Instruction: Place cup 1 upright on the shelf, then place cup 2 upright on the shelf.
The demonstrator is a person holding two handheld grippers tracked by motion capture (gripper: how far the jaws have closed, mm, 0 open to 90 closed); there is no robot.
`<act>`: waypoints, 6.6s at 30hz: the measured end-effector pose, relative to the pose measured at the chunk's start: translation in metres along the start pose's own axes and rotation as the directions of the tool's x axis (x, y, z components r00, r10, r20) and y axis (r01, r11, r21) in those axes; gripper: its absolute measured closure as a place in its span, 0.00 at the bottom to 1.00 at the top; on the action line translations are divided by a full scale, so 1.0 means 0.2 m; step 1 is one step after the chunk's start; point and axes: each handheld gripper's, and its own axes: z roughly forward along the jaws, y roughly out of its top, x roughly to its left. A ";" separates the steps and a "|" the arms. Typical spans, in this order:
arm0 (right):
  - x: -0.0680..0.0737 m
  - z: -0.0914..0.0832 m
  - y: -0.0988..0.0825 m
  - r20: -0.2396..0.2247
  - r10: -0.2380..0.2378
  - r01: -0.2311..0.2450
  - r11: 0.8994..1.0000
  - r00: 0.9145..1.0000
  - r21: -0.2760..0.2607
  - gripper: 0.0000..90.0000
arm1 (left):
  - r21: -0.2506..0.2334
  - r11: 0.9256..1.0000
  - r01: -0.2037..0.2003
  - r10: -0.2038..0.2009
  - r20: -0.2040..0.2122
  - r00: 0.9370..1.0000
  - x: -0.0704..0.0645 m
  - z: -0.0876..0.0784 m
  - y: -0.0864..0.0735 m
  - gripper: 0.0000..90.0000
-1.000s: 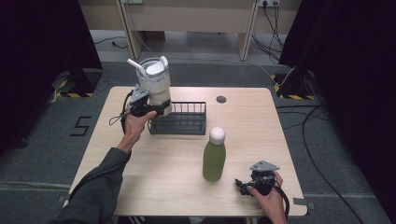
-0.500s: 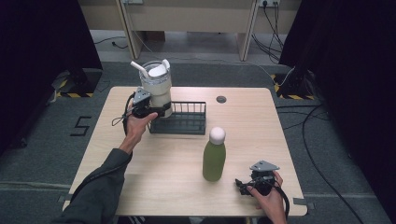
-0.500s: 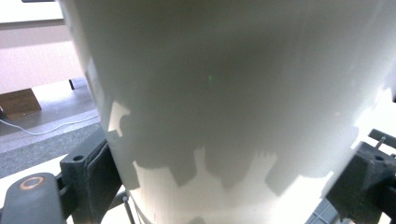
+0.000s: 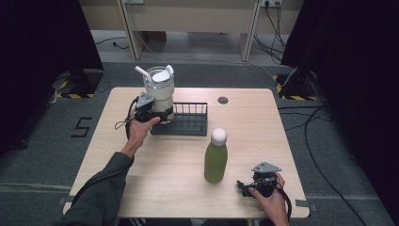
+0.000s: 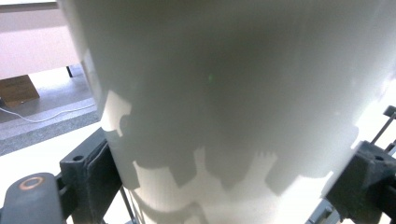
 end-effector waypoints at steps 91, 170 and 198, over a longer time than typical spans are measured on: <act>0.00 0.00 0.00 0.002 0.006 -0.006 1.000 1.000 -0.001 0.00 | 0.011 0.997 0.075 -0.076 0.107 0.991 -0.09 -0.43 -0.20 0.16; 0.00 0.01 0.01 0.001 0.004 -0.004 1.000 1.000 -0.002 0.00 | 0.405 0.908 -0.110 0.053 0.151 0.987 -0.28 -0.83 -0.67 0.14; 0.08 -0.09 0.06 -0.016 -0.070 0.068 0.988 0.997 -0.138 0.17 | 0.406 0.907 -0.114 0.054 0.157 0.986 -0.28 -0.83 -0.67 0.13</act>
